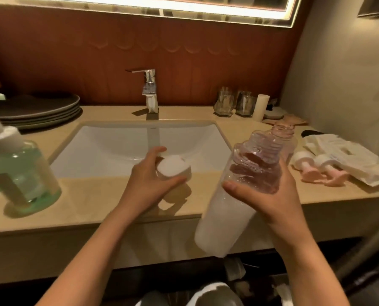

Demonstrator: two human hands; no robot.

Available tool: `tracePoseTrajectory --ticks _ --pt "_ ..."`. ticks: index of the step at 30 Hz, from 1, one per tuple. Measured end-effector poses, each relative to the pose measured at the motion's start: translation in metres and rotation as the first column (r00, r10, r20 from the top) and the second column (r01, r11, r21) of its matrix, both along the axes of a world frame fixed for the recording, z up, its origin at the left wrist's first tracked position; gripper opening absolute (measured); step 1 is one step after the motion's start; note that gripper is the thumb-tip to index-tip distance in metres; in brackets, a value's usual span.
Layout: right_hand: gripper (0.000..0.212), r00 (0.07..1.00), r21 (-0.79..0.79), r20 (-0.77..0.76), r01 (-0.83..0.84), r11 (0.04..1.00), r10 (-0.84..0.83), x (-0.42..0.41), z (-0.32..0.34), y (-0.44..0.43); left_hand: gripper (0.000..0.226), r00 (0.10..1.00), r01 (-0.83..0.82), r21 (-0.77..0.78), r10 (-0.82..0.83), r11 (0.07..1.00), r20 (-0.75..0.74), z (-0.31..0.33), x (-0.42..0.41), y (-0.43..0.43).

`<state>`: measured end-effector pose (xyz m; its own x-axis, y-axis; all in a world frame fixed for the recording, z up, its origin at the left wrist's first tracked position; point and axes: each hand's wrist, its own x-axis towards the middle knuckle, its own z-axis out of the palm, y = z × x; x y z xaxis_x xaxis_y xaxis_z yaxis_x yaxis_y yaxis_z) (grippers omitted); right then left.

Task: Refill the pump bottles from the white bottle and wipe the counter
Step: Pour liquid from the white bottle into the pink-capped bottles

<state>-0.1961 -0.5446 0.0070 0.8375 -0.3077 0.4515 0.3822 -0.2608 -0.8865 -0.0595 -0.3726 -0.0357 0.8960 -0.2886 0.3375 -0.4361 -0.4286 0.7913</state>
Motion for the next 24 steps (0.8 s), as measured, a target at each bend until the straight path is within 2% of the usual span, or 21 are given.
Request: tracePoseTrajectory --ticks 5,8,12,15,19,21,24 --pt "0.072 0.999 -0.031 -0.036 0.015 0.999 -0.016 0.025 0.013 0.012 0.065 0.995 0.043 -0.143 -0.029 0.989 0.099 0.071 0.009 0.014" --pt "0.069 1.0 -0.067 0.01 -0.025 0.997 0.026 0.04 0.022 0.017 0.066 0.974 0.106 -0.126 -0.078 0.986 0.212 0.117 0.005 0.016" --pt "0.066 0.997 -0.105 0.011 -0.077 0.992 0.078 0.062 0.027 0.022 0.068 0.939 0.26 -0.097 -0.228 0.961 0.258 0.159 -0.003 0.012" --pt "0.071 0.991 -0.099 -0.036 -0.13 0.987 0.127 0.075 0.023 0.024 0.066 0.898 0.377 0.032 -0.374 0.925 0.231 0.168 -0.004 0.004" --pt "0.075 0.99 -0.063 -0.029 -0.137 0.989 0.136 0.085 0.012 0.02 0.06 0.872 0.418 0.186 -0.45 0.889 0.195 0.157 0.002 -0.006" --pt "0.075 0.989 -0.064 -0.04 -0.146 0.987 0.143 0.086 0.01 0.02 0.055 0.868 0.426 0.205 -0.462 0.881 0.181 0.15 0.006 -0.006" --pt "0.078 0.982 -0.076 -0.066 -0.184 0.98 0.18 0.088 0.01 0.018 0.051 0.859 0.474 0.142 -0.492 0.869 0.144 0.144 0.009 -0.008"
